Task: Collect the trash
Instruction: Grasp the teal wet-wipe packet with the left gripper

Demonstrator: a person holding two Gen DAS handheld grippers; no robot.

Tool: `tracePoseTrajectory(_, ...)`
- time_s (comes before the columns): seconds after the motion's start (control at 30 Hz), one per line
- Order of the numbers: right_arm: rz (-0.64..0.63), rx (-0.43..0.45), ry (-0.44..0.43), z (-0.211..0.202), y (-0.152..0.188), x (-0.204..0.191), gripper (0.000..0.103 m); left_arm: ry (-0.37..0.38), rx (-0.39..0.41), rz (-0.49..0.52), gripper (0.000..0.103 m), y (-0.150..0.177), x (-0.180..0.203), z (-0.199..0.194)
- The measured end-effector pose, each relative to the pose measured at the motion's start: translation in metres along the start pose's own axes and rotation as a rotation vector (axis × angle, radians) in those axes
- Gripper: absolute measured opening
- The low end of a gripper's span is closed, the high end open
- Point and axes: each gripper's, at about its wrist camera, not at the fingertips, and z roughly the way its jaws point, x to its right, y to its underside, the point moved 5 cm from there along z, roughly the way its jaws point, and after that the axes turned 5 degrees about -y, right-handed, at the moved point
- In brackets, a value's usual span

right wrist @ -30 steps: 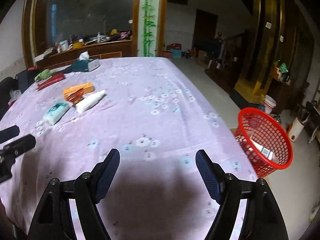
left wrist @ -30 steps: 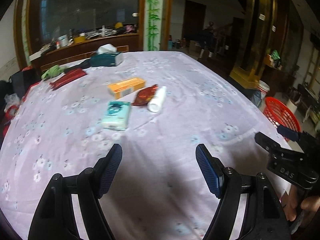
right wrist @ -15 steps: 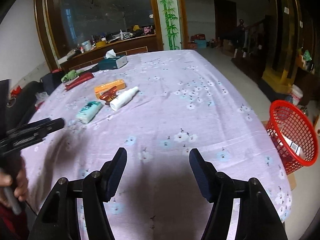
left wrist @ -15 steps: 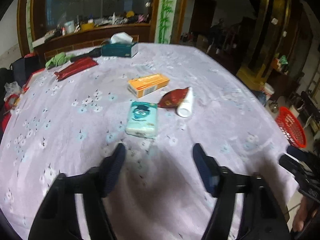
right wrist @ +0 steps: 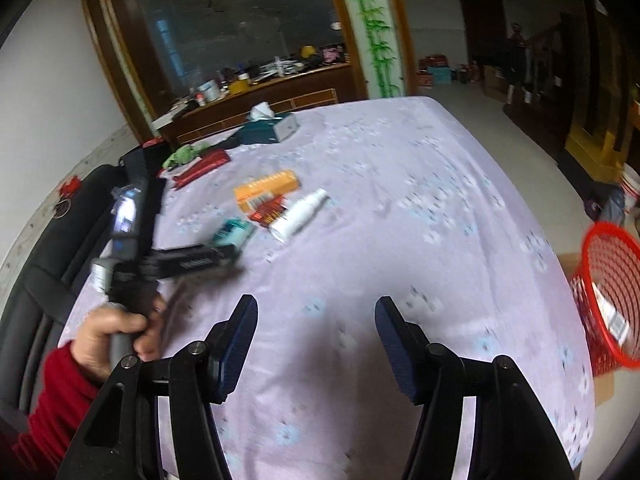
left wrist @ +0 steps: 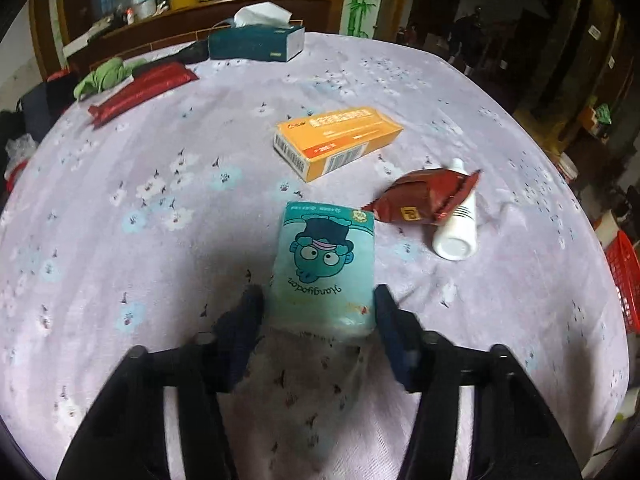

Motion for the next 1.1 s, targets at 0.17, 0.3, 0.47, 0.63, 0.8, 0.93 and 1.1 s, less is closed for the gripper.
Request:
tracePoseTrajectory(0.17, -0.056, 0.007, -0.024, 0.027, -0.032, -0.025, 0.065, 0.011, 0.055, -0.049, 0.04, -0.001, -0.01, 0.0)
tracePoseTrajectory(0.3, -0.085, -0.014, -0.028, 0.068, -0.054, -0.038, 0.065, 0.02, 0.101, -0.105, 0.039, -0.004, -0.027, -0.007)
tracePoseTrajectory(0.47, -0.102, -0.049, 0.004, 0.129, -0.076, -0.042, 0.065, -0.015, 0.151, -0.182, 0.039, -0.008, -0.054, -0.016)
tracePoseTrajectory(0.63, -0.117, -0.087, 0.04, 0.177, -0.088, -0.042, 0.065, -0.033, 0.151, -0.211, 0.039, -0.009, -0.065, -0.016)
tracePoseTrajectory(0.8, -0.162, -0.151, 0.093, 0.207, -0.083, -0.041, 0.064, -0.036, 0.15, -0.207, 0.039, -0.009, -0.064, -0.015)
tracePoseTrajectory(0.93, -0.237, -0.163, 0.168, 0.212, -0.072, -0.045, 0.03, -0.035, 0.151, -0.201, 0.039, -0.009, -0.063, -0.015)
tracePoseTrajectory(1.1, -0.205, -0.151, 0.133, 0.196, -0.063, -0.047, 0.001, -0.04, 0.161, -0.189, 0.039, -0.008, -0.06, -0.017)
